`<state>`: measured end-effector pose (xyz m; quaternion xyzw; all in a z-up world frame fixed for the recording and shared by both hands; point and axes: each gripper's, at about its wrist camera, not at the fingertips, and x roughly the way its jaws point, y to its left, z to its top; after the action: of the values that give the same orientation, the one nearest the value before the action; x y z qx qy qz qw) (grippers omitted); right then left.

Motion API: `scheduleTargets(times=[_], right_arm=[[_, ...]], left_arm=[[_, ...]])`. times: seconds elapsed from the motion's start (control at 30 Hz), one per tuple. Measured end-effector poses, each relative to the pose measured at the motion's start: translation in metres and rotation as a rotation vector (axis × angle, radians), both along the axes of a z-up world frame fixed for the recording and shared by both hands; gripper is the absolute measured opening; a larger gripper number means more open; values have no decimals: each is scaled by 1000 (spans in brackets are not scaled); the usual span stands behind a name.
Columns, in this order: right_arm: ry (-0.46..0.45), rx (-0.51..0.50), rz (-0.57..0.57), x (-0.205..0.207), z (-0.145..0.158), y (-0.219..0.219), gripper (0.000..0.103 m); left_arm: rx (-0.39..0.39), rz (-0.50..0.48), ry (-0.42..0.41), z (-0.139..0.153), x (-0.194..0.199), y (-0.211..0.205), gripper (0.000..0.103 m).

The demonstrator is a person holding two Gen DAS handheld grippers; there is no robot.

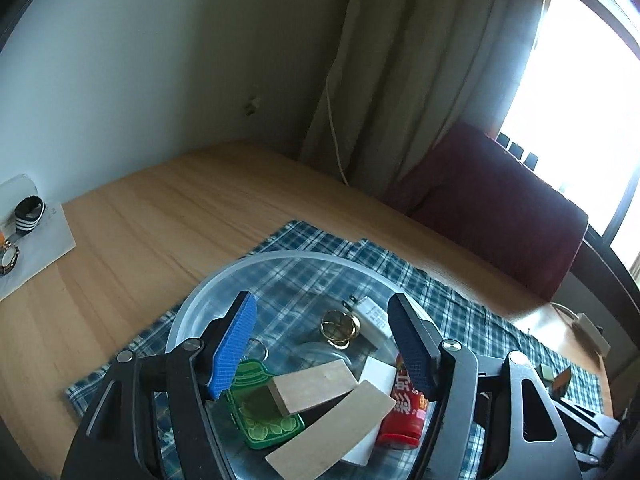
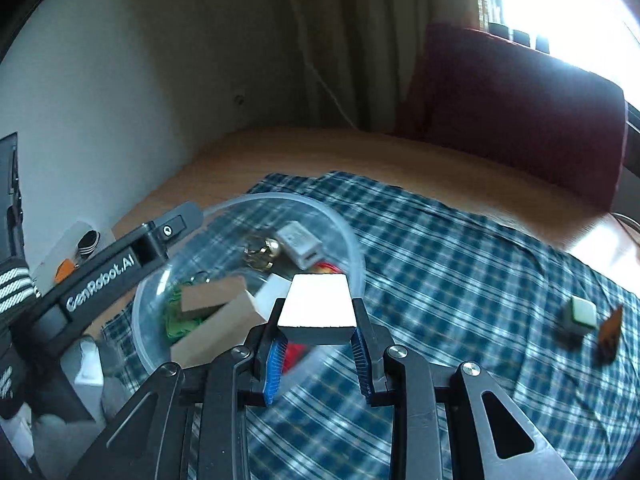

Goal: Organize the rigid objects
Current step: 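Lower the white cube into the clear bowl and open the right gripper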

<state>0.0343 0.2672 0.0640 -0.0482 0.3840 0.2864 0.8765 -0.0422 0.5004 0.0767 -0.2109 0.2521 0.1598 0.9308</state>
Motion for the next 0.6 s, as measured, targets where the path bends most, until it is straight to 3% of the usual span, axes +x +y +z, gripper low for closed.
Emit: scheduleTargets(times=[0.37,0.43,0.6], right_arm=[[16,15,21,18,-11,33,32],[25,19,26,20,-12,35,41],[32,14,23,20,-16,30,47]], left_arm=[[-20,32,-20,1,-7,7,74],[-31,43,-20,0,-8,10,74],[-38,45,-13,-3,-8,10,74]])
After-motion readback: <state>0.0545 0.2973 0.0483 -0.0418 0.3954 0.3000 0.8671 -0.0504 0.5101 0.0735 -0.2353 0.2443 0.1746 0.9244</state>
